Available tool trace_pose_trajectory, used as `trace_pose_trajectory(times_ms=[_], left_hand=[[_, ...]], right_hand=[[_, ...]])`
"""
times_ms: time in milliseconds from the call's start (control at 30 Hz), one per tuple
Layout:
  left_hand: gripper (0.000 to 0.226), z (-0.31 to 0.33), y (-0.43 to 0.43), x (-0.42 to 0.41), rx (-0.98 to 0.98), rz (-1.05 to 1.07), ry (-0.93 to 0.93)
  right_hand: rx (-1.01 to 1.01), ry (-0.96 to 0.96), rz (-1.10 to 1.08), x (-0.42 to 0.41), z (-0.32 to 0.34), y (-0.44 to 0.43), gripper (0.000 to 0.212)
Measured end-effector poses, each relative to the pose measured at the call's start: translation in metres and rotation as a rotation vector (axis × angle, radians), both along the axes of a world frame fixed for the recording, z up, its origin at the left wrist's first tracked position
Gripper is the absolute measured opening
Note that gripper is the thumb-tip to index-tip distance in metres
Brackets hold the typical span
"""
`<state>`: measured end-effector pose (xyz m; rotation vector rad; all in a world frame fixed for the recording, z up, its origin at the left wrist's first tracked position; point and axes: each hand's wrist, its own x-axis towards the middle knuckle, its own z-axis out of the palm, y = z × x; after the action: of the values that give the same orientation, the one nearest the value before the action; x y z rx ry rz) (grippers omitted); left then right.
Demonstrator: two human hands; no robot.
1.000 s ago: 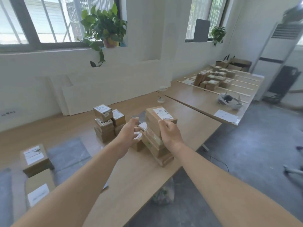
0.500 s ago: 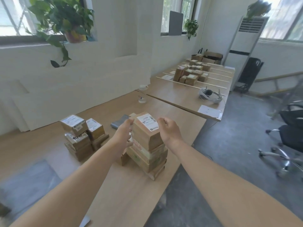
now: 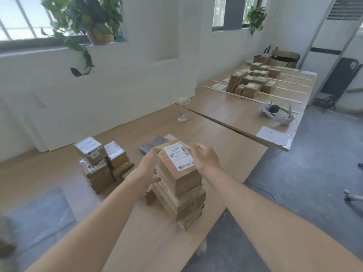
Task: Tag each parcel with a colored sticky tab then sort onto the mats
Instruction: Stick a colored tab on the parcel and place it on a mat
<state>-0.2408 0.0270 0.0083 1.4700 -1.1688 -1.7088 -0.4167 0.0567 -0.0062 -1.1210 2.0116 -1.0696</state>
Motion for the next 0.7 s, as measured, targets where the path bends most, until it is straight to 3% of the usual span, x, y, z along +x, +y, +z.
trace_pose_trajectory(times_ms=[167,300,433,700], left_hand=[[0.06,-0.016,-0.003,-0.026,0.036,0.086,-0.132],[0.056,-0.031,0.004,-0.043,0.063,0.147,-0.128],[0.043,-0.037,0.012,-0.054,0.051,0.219,-0.045],[0.043,-0.027,0.011,-0.042,0.018,0.267,-0.067]], right_hand=[[0.157,-0.043,0.076,-0.026,-0.01,-0.02,0.074],[0.247,-0.086,0.168,-0.041,-0.024,-0.025,0.095],[0.229,-0.114,0.29,-0.044,-0.035,-0.024,0.063],[0.129,-0.14,0.307,-0.038,-0.023,-0.026,0.059]])
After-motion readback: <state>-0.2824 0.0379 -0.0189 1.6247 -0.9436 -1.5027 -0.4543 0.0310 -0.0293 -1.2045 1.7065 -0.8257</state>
